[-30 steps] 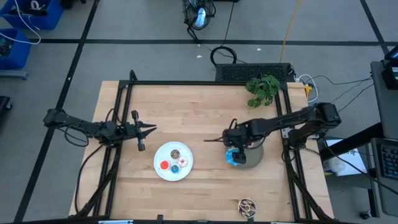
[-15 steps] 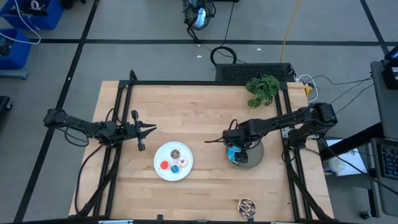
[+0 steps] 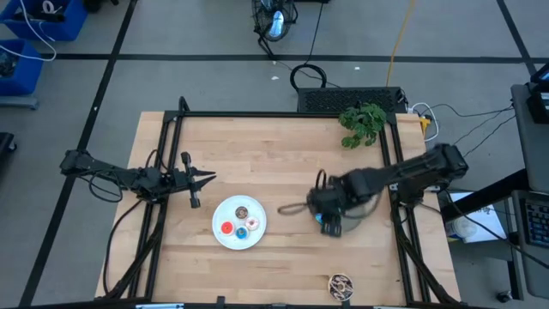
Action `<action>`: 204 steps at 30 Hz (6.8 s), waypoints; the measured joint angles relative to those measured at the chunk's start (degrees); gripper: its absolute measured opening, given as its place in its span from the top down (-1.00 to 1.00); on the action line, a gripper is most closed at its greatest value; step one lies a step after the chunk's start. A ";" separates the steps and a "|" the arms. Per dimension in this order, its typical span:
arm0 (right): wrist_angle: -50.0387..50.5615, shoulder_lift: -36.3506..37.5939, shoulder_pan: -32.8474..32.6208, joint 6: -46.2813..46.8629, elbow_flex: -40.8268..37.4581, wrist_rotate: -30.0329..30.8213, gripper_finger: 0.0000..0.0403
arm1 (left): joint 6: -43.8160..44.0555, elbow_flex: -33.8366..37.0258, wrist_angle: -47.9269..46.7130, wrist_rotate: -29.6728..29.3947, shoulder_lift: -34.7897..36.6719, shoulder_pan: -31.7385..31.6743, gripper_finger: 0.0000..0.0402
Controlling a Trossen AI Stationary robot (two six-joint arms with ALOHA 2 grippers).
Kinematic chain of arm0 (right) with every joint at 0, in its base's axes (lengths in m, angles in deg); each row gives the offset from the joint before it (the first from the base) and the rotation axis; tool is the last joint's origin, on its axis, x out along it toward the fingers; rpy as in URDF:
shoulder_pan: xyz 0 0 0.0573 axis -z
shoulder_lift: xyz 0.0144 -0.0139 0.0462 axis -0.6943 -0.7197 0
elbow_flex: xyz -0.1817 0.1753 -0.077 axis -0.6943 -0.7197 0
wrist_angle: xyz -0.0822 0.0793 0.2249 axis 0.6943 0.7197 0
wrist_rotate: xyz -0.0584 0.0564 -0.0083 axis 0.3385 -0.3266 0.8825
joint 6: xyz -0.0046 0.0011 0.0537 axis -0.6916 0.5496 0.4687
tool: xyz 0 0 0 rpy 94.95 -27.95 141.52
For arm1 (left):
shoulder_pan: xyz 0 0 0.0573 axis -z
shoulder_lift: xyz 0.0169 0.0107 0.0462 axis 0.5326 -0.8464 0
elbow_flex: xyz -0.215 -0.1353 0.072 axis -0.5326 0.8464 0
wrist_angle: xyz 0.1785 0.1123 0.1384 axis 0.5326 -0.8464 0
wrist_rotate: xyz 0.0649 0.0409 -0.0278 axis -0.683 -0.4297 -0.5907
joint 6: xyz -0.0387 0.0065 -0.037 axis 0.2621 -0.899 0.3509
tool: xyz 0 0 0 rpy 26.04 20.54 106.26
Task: Pick & Place donuts
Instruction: Put the big black donut on the gray plate
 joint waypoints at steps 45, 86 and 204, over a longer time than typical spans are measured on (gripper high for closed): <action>-11.02 -14.77 -31.51 21.51 7.99 -3.15 0.96 | 2.97 0.04 -0.11 -0.11 0.02 0.00 0.76; -33.18 -15.37 -32.53 30.81 -15.02 0.05 -0.34 | -5.56 0.04 1.81 -0.09 0.02 0.00 0.76; -22.02 12.02 3.14 26.20 -41.35 -4.55 0.73 | -1.18 0.04 0.39 0.24 0.00 0.01 0.76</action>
